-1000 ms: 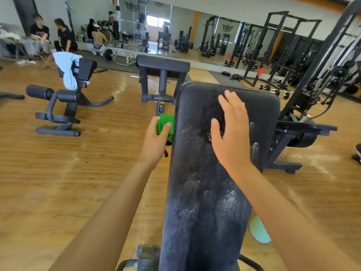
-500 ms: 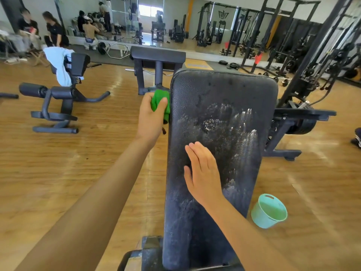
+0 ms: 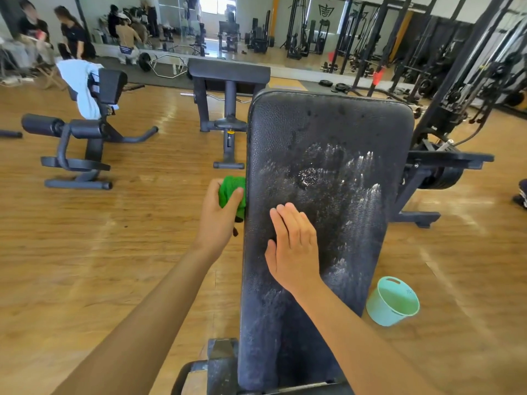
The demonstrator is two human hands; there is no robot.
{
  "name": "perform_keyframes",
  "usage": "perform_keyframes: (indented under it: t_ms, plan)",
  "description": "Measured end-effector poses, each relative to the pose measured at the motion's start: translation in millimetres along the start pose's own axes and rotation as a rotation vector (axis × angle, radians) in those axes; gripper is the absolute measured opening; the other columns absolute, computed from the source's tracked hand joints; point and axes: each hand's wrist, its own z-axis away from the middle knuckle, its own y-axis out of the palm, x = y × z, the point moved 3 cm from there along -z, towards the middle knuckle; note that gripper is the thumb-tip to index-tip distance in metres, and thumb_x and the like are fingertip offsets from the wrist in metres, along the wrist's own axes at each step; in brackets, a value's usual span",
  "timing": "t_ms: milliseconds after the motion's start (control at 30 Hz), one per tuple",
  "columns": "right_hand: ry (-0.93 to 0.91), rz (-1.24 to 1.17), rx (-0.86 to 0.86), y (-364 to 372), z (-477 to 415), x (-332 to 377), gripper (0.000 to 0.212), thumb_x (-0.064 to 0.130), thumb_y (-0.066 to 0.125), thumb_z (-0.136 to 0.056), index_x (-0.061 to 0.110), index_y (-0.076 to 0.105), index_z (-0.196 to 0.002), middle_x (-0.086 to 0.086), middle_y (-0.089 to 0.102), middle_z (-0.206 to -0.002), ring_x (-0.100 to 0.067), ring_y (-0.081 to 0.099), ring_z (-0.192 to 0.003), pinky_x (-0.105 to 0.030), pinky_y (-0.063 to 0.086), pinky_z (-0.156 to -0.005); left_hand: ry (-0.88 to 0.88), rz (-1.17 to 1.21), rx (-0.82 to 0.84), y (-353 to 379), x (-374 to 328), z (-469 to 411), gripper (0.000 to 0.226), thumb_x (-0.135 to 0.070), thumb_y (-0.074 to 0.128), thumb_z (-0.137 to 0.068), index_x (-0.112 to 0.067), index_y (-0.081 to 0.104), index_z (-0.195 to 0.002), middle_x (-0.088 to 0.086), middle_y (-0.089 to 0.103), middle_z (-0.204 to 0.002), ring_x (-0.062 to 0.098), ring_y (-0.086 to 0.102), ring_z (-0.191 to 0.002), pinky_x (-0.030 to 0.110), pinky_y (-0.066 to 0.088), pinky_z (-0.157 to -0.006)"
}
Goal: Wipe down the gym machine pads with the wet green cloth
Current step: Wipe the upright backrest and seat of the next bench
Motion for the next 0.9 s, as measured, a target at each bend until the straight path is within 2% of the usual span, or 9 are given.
perform_keyframes:
  t_ms: [133, 233, 300, 467, 567, 733, 900]
  plan:
    - [-0.002, 0.010, 0.003, 1, 0, 0, 0.053, 0.020, 0.042, -0.092, 0.004, 0.033, -0.142, -0.009, 0.034, -0.144, -0.025, 0.031, -0.139, -0.038, 0.017, -0.121, 0.057, 0.011, -0.050, 4, -30, -29, 0.004, -0.013, 0.050, -0.098, -0.015, 0.050, -0.094, -0.004, 0.050, -0.078, -0.003, 0.048, -0.061, 0.016, 0.043, -0.056]
    - [-0.007, 0.019, 0.014, 1, 0, -1, 0.054, 0.021, 0.043, -0.092, 0.003, 0.033, -0.142, -0.009, 0.034, -0.144, -0.025, 0.033, -0.137, -0.038, 0.018, -0.121, 0.107, 0.049, -0.074, 9, -65, -65, 0.006, -0.018, 0.052, -0.097, -0.013, 0.051, -0.102, 0.003, 0.055, -0.093, 0.009, 0.052, -0.081, 0.023, 0.045, -0.074]
    - [-0.009, 0.026, 0.023, 0, 0, -1, 0.056, 0.022, 0.044, -0.091, 0.003, 0.033, -0.142, -0.009, 0.034, -0.144, -0.025, 0.033, -0.137, -0.038, 0.017, -0.121, 0.139, 0.066, -0.054, 11, -82, -81, 0.004, -0.019, 0.052, -0.097, -0.016, 0.051, -0.099, 0.005, 0.055, -0.098, 0.012, 0.052, -0.087, 0.026, 0.046, -0.079]
    - [-0.013, 0.031, 0.024, 2, 0, -1, 0.057, 0.022, 0.047, -0.090, 0.004, 0.033, -0.142, -0.009, 0.033, -0.145, -0.024, 0.033, -0.137, -0.038, 0.018, -0.121, 0.172, 0.074, -0.028, 11, -79, -72, 0.005, -0.015, 0.051, -0.098, -0.019, 0.052, -0.095, -0.001, 0.055, -0.093, 0.005, 0.052, -0.083, 0.014, 0.044, -0.073]
    - [-0.013, 0.007, 0.022, 2, 0, -1, 0.057, 0.021, 0.047, -0.090, 0.004, 0.033, -0.143, -0.008, 0.033, -0.145, -0.024, 0.032, -0.138, -0.038, 0.019, -0.120, 0.148, 0.095, -0.065, 10, -51, -51, 0.005, -0.015, 0.051, -0.097, -0.019, 0.053, -0.095, 0.003, 0.056, -0.094, 0.009, 0.052, -0.085, 0.023, 0.045, -0.076]
    - [-0.010, -0.017, 0.039, 1, 2, -1, 0.057, 0.020, 0.045, -0.092, 0.004, 0.031, -0.145, -0.009, 0.032, -0.147, -0.025, 0.032, -0.139, -0.039, 0.020, -0.120, 0.045, 0.023, -0.153, 11, -16, -8, 0.005, -0.013, 0.049, -0.099, -0.012, 0.049, -0.094, -0.002, 0.051, -0.081, -0.003, 0.047, -0.064, 0.013, 0.042, -0.057]
    - [0.000, -0.053, 0.053, 2, 4, 0, 0.058, 0.019, 0.046, -0.093, 0.004, 0.029, -0.147, -0.009, 0.030, -0.149, -0.025, 0.029, -0.141, -0.038, 0.016, -0.121, -0.105, -0.048, -0.194, 10, 11, 26, 0.005, -0.016, 0.050, -0.099, -0.013, 0.051, -0.095, 0.001, 0.051, -0.081, 0.004, 0.051, -0.064, 0.016, 0.042, -0.047]
